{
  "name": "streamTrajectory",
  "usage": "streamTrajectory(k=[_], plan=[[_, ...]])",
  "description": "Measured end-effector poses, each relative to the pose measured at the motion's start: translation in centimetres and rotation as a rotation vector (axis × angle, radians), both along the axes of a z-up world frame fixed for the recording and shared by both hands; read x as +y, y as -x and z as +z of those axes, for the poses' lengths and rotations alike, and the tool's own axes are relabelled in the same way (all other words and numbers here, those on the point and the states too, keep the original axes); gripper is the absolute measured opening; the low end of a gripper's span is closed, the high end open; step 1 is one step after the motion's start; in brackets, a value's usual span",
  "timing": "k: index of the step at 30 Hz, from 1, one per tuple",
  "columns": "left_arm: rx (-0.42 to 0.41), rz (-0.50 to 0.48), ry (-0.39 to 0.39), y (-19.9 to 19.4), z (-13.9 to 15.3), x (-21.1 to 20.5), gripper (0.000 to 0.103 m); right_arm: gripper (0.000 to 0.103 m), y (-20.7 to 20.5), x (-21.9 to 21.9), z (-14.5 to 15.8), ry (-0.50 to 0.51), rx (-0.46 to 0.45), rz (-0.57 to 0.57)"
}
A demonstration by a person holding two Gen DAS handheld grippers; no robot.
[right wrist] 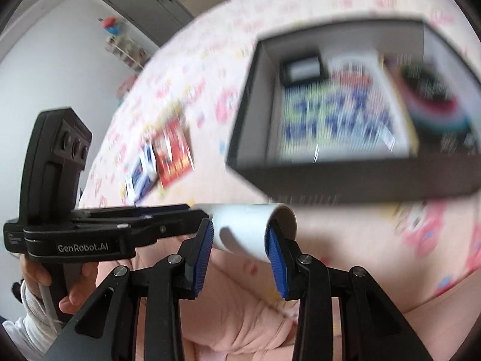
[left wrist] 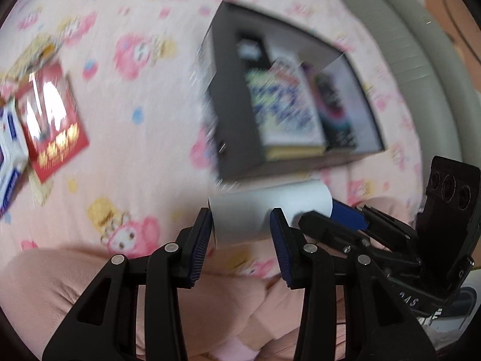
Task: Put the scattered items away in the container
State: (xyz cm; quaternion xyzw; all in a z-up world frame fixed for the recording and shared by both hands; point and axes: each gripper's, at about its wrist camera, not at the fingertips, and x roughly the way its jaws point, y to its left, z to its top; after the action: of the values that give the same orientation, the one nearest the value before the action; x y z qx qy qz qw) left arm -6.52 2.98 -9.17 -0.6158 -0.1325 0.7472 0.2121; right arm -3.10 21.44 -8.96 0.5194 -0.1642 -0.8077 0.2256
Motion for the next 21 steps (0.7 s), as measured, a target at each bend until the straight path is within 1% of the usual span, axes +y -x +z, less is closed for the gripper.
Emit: streamTrajectory(k=[2,3,4,6,7,8,9,12,14,16,19,21], plan=[[0.026,0.002,-0.030,1.4,2.3,-1.3,0.040,0.033,1.0,0.7,1.6,-0.007,0.052,-0.009],[0.025,0.008,-0.049,1.8,2.8,-0.3,0.040,0.033,1.6,1.2,2.1,-0.007,0.058,-0.016],[0.027,0.011,-0.068,2.4,3.2,0.6,0.035,0.033,2.3,1.7,2.6,-0.007,0.064,-0.023],[0.034,0.005,-0.100,3.7,3.3,2.1,0.035,0.030,3.7,2.4,3.6,0.005,0.081,-0.032],[0.034,-0.001,-0.115,4.1,3.2,3.0,0.032,0.030,4.4,2.7,4.1,0.011,0.089,-0.037],[0.041,-0.005,-0.121,4.5,3.2,3.8,0.023,0.030,5.0,2.8,4.7,0.016,0.100,-0.033],[0.045,-0.008,-0.123,4.9,3.1,4.4,0.022,0.028,5.4,2.9,5.2,0.020,0.114,-0.027],[0.024,-0.022,-0.128,5.3,2.3,5.3,0.022,0.028,6.1,3.4,5.9,0.011,0.129,-0.033],[0.007,-0.029,-0.113,4.9,1.3,5.4,0.024,0.028,5.9,3.8,5.4,0.001,0.128,-0.039],[-0.003,-0.026,-0.104,4.2,0.5,5.0,0.025,0.028,4.9,4.2,4.1,-0.021,0.107,-0.043],[-0.019,-0.009,-0.087,2.9,-0.1,3.5,0.028,0.028,3.1,4.3,1.4,-0.011,0.026,-0.038],[-0.012,0.006,-0.057,1.7,-0.3,2.4,0.029,0.027,1.6,3.9,-0.4,-0.009,-0.020,-0.029]])
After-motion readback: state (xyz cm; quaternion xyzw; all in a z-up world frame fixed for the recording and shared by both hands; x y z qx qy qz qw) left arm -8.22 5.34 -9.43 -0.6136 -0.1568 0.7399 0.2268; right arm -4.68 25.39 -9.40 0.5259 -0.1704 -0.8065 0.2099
